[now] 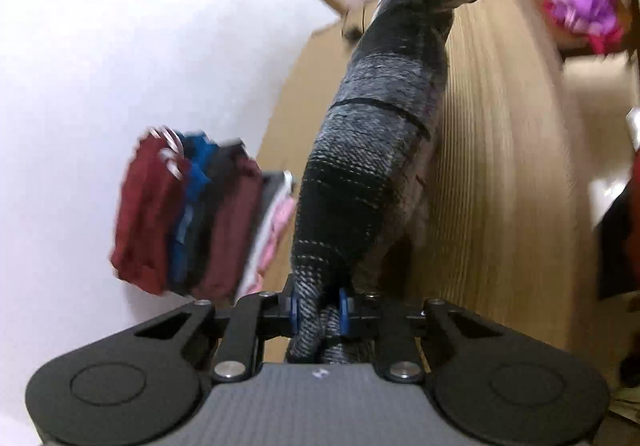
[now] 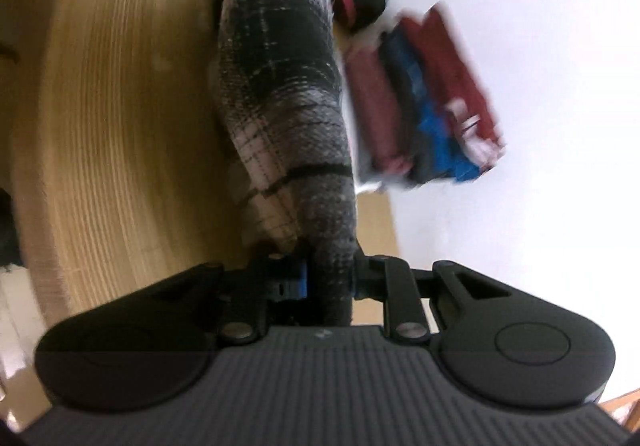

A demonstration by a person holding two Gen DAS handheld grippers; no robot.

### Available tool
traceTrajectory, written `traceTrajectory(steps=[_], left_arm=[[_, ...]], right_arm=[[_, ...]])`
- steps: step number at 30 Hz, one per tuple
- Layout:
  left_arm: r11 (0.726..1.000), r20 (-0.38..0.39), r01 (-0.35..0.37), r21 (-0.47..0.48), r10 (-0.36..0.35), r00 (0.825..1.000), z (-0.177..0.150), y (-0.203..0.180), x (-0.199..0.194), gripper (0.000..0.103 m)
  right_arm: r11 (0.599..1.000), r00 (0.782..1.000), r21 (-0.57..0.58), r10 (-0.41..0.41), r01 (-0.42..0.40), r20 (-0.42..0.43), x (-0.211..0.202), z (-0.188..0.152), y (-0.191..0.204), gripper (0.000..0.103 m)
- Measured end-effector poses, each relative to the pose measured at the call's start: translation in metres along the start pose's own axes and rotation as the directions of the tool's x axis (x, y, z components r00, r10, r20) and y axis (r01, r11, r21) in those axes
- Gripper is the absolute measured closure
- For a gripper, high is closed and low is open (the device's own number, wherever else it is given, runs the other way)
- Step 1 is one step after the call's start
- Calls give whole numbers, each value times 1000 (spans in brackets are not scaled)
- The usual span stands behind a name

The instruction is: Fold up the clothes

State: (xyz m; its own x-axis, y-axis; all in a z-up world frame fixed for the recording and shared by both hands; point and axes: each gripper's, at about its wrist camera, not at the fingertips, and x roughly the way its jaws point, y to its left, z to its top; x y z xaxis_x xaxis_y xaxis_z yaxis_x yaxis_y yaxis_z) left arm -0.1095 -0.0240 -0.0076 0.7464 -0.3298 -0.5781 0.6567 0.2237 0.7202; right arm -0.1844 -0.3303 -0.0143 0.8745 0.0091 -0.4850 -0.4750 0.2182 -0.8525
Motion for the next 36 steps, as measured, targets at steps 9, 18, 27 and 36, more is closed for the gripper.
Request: traceTrajectory(steps=[9,18,27,36], left_arm=[[883,-40,330,-333,-363,931,12,132,68,84],[748,-419,4,-664,-377,826,-92,138,311,53],[162,11,69,-984,-332,943,-126,78,207,21],[162,178,244,-956,-340,923,-85,18,223,25]], right_arm=[[810,838,217,520,-545,163,97,-33,-166,81],[675,863,612,505,-412,24,363,-101,-150,54],[249,928,962,373,-114,14,243,-188,-63,20],[-542,953,818,302,191,-23,146,-238,58,20]])
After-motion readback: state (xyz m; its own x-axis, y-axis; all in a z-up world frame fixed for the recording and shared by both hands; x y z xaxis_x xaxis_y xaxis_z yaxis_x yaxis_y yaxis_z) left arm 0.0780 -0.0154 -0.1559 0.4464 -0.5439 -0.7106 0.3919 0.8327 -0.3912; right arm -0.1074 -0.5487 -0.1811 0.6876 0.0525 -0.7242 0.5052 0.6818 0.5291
